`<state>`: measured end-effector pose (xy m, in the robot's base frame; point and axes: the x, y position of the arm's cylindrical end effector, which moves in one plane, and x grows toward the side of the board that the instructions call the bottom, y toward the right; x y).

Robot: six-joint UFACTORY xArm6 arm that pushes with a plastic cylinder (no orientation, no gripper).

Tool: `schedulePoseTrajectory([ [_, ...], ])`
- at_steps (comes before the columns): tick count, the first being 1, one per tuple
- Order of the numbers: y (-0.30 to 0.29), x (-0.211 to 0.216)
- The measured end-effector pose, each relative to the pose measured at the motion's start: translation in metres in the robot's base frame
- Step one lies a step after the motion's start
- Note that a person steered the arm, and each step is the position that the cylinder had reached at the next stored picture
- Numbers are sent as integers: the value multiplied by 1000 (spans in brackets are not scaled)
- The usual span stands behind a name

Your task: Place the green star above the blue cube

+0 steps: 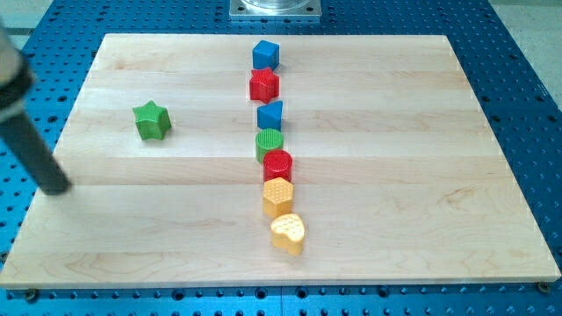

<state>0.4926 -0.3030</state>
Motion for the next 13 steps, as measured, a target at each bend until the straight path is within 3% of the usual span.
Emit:
schedulePoseTrajectory([
  [2, 134, -123],
  [3, 112, -128],
  [4, 88, -87],
  [5, 146, -69],
  [6, 197, -96],
  [10, 210, -240],
  [12, 143, -253],
  [13, 184, -267],
])
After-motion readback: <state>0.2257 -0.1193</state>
